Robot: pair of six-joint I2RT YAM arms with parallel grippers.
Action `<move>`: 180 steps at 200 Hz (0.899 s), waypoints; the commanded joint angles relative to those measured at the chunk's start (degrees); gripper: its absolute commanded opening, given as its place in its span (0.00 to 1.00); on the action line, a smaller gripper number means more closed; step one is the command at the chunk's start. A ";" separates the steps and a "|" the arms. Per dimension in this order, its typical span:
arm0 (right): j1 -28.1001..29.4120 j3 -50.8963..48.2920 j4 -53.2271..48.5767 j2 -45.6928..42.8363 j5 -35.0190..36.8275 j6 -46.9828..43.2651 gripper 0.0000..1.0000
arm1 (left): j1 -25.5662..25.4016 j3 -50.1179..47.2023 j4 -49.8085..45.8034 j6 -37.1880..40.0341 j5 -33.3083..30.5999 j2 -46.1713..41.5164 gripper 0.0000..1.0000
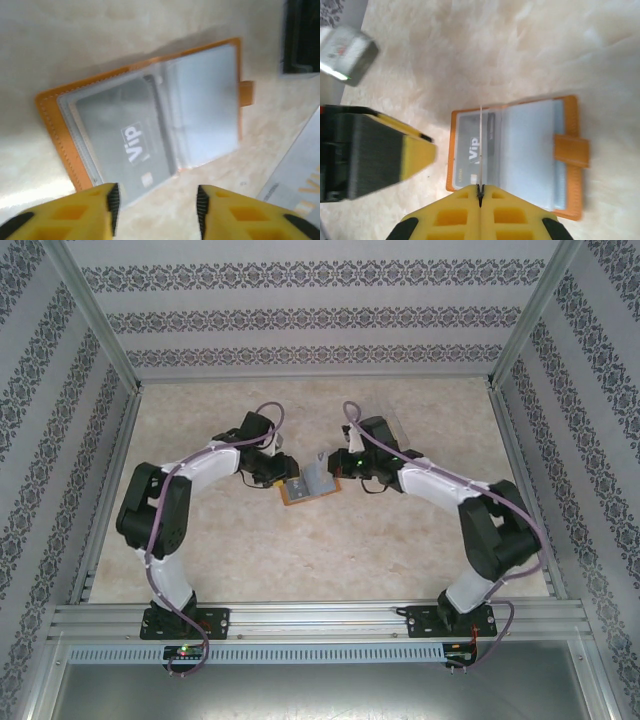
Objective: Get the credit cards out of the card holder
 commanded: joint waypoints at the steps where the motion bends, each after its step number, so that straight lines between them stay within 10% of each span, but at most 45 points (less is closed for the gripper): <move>1: -2.03 -0.09 -6.78 -5.74 6.11 -8.42 0.00 | 2.10 -0.52 -5.13 1.92 -7.27 -6.46 0.60; 78: -8.06 13.46 -17.38 -2.68 11.70 -18.04 0.00 | 4.90 -6.23 -7.37 6.49 -23.30 -18.93 0.99; 180: -10.35 41.06 -20.61 27.59 12.46 -25.63 0.00 | 7.52 -6.45 -9.22 12.73 -22.04 -19.87 0.99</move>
